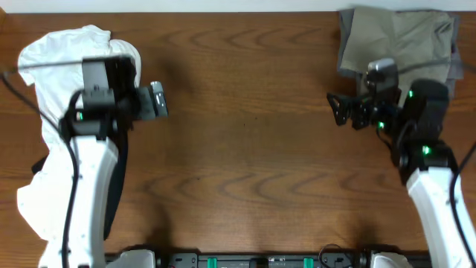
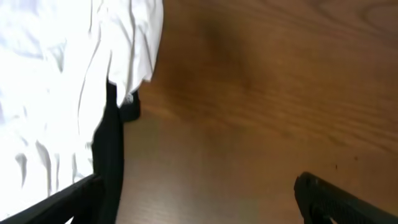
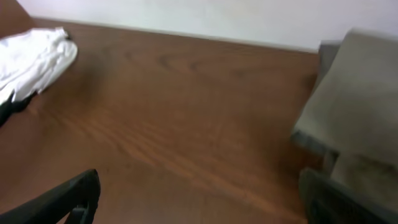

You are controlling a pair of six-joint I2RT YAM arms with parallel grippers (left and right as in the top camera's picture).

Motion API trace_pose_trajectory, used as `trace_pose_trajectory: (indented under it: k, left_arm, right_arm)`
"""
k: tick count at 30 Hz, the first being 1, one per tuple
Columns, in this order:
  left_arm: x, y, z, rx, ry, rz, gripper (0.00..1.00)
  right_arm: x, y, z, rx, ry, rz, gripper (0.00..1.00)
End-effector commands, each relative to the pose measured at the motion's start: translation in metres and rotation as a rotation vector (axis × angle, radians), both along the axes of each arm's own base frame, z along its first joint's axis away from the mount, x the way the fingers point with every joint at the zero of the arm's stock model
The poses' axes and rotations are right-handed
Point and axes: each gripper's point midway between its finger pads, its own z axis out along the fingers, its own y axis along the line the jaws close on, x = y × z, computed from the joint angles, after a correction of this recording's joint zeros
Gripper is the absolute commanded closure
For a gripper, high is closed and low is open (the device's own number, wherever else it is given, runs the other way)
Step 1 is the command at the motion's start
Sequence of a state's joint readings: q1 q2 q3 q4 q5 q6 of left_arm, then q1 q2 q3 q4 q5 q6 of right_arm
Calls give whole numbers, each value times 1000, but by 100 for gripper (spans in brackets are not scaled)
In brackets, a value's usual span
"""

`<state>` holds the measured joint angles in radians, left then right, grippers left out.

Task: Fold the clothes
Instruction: 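Reach the left gripper to the white shirt's top edge and grasp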

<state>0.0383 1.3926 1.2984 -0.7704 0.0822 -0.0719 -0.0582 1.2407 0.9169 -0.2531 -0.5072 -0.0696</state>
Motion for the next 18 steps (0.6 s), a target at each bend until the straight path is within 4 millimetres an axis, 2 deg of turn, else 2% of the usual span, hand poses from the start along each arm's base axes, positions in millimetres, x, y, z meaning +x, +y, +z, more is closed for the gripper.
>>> trace_pose_trajectory:
  k: [1,6,13,15,18]
  left_arm:
    - [19,1,17,-15,6,-54,2]
    - [30,-10,21,-112,42,-96,2]
    - [51,-3,32,-33,-55,-134,2]
    - [61,4,32,-13,-79,-114,2]
    - [74,27,18,49,-66,-41,2]
  right_arm:
    - [17,-1,10,9,39,13,1]
    - [27,3,3,14,128,49,1]
    - [31,7,6,43,117,61,1]
    - [30,9,7,52,117,73,1]
    - [29,10,7,55,117,77,1]
